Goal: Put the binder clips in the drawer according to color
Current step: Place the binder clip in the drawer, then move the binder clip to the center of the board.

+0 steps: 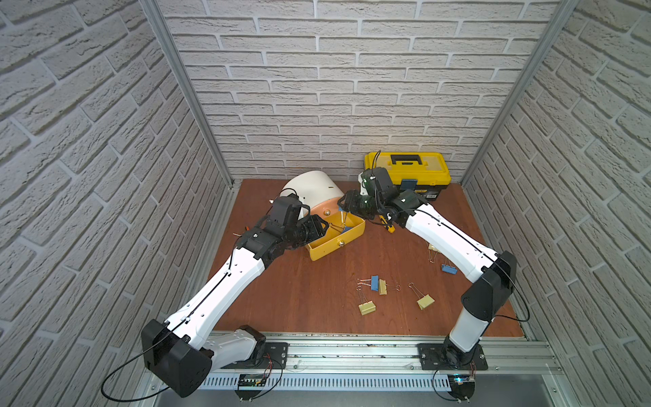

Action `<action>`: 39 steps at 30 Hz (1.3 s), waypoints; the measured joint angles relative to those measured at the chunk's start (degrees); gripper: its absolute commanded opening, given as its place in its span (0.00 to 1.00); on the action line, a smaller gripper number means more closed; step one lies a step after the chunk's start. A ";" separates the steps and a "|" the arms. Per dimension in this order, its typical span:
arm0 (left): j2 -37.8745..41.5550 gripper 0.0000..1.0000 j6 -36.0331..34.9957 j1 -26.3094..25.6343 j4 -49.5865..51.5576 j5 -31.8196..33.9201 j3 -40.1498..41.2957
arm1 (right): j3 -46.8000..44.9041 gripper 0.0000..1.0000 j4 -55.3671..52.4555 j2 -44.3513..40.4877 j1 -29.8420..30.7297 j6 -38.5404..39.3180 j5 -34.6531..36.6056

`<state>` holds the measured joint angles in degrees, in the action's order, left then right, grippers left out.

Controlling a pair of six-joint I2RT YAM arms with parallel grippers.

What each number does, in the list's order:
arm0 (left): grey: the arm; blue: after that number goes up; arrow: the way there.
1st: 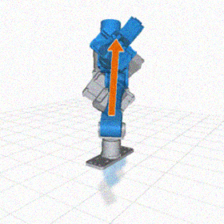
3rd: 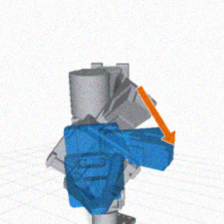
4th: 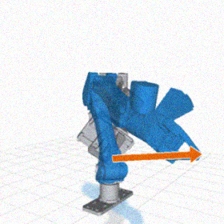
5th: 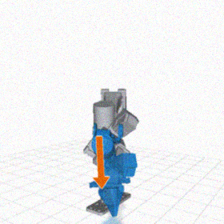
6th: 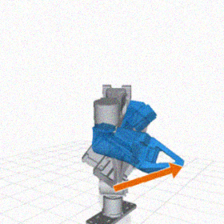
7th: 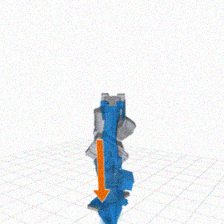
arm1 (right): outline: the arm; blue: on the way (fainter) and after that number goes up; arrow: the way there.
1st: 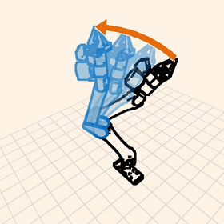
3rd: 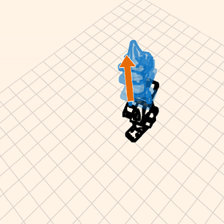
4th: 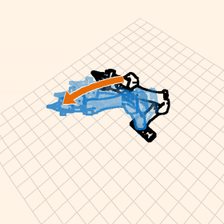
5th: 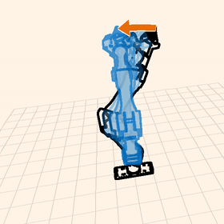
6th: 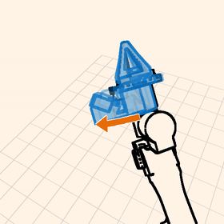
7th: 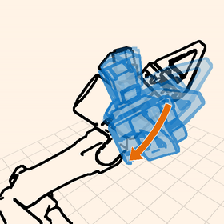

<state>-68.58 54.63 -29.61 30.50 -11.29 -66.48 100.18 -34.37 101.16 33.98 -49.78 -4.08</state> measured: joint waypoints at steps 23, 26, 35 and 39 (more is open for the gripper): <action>3.28 0.57 0.04 0.72 0.22 0.20 0.50 | -3.52 0.71 5.46 0.42 0.15 -2.10 0.39; 3.61 0.57 0.04 0.72 0.46 0.52 0.55 | -3.52 0.72 5.42 0.63 0.15 -1.97 0.44; 4.20 0.57 -0.07 0.72 1.92 1.14 0.52 | -2.05 0.73 3.04 0.61 -0.13 1.05 2.71; 3.63 0.57 -1.36 0.17 4.98 2.10 -1.29 | -2.10 0.74 0.61 -0.11 -1.25 3.23 3.65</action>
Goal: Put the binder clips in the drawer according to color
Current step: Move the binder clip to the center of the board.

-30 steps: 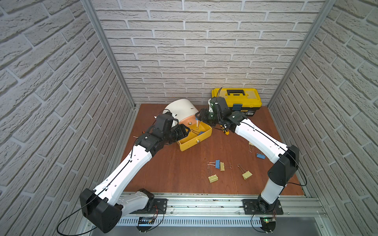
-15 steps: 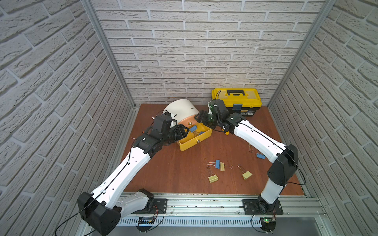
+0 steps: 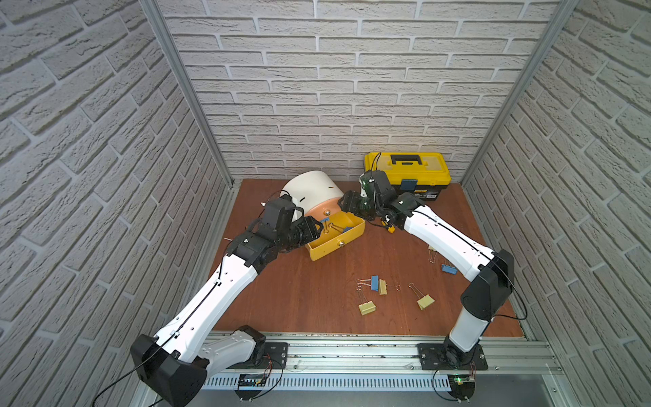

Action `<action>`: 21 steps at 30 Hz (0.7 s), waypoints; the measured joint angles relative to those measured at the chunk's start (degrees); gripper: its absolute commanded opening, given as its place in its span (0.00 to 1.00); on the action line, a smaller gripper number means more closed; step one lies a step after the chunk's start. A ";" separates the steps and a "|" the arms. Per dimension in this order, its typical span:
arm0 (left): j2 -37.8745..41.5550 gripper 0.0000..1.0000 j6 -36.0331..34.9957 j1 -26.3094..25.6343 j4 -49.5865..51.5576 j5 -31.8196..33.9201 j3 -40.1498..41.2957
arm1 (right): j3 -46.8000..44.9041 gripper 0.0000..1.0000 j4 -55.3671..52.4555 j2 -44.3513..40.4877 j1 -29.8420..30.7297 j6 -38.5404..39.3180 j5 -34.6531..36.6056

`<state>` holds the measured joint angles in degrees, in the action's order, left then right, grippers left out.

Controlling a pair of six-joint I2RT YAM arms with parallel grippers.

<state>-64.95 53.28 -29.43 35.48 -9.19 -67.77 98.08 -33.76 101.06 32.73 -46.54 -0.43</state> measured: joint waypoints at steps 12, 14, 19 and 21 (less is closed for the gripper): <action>-6.38 0.56 -3.50 -6.29 1.81 1.68 -5.16 | -15.02 0.77 -7.58 -15.58 -12.63 5.27 5.70; -7.87 0.56 -3.67 -7.21 1.75 1.68 -5.16 | -17.09 0.77 -8.83 -17.68 -14.53 5.88 6.19; -10.10 0.56 -3.76 -9.49 0.98 1.81 -5.18 | -21.66 0.78 -10.75 -20.98 -17.86 6.82 6.67; -10.97 0.55 -3.76 -10.60 0.39 1.86 -5.33 | -23.32 0.77 -11.50 -21.53 -18.91 6.95 6.54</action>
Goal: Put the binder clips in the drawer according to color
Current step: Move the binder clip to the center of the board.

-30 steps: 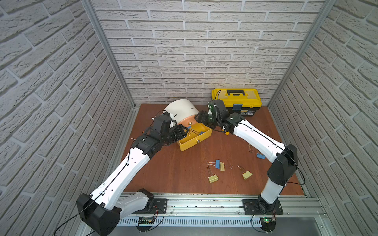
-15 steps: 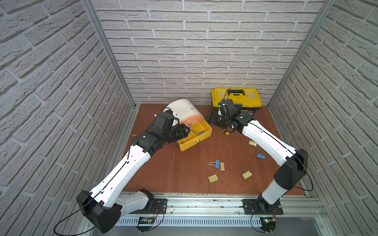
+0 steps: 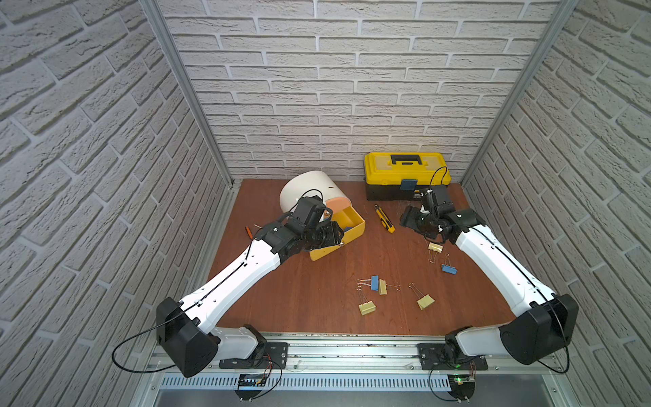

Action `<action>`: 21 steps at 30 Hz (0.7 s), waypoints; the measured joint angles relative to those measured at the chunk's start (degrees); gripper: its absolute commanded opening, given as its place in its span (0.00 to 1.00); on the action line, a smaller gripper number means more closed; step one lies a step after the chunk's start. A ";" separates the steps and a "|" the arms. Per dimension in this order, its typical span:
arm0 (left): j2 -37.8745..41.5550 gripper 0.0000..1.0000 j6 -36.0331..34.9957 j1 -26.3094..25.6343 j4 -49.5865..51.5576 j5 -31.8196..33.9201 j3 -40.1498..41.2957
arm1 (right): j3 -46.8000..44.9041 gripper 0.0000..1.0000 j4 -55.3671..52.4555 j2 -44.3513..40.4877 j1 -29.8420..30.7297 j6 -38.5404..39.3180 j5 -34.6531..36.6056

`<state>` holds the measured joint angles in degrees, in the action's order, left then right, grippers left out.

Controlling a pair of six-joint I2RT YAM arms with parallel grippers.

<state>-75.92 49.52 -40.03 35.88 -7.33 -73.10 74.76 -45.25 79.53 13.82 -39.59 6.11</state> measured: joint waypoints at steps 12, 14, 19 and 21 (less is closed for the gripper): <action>-2.34 0.55 0.04 -5.25 -2.03 0.96 0.42 | -15.91 0.63 1.33 3.78 0.50 0.33 -10.62; -2.01 0.55 0.17 -5.55 -2.29 1.16 1.66 | -18.80 0.55 2.36 5.05 1.90 0.35 -12.68; 0.52 0.55 0.98 -5.70 -2.19 2.12 5.46 | -22.95 0.46 5.46 9.05 5.68 0.63 -15.91; 1.84 0.55 1.38 -5.73 -1.95 2.58 6.16 | -23.87 0.44 6.38 9.92 6.93 0.61 -16.61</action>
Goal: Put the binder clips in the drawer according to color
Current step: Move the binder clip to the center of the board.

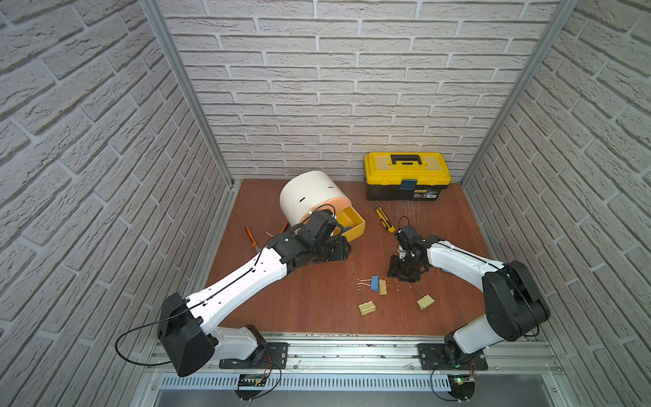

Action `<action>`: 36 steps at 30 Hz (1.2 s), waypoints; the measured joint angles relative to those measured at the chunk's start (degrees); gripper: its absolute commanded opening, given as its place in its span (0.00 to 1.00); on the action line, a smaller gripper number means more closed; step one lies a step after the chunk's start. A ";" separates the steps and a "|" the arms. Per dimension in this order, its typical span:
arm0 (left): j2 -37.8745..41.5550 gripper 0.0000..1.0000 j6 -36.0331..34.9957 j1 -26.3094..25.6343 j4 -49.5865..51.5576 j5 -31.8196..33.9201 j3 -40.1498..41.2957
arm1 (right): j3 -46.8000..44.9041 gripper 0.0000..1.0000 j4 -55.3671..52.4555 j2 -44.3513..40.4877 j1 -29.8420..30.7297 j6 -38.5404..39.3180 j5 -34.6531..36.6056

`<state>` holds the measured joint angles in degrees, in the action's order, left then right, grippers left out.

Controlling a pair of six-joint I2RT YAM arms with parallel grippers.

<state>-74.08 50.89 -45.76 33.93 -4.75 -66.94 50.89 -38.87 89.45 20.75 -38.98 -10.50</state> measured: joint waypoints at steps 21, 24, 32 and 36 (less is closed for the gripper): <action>9.22 0.56 2.56 0.42 3.02 5.16 2.80 | 1.33 0.26 1.20 -2.56 13.27 3.61 -1.49; 9.68 0.56 2.91 0.44 3.13 5.42 2.82 | 1.33 0.24 2.82 -1.46 14.56 3.30 -2.58; 12.76 0.56 4.15 0.48 3.74 6.32 4.61 | 1.33 0.16 6.12 3.43 15.80 2.54 -3.54; 13.84 0.56 4.83 0.48 4.11 6.97 5.60 | 1.33 0.14 7.67 3.78 15.80 2.10 -3.52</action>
<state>-60.25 55.72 -45.28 38.04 2.22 -61.34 52.23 -31.20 93.23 36.56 -36.88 -14.02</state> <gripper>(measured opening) 0.558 0.150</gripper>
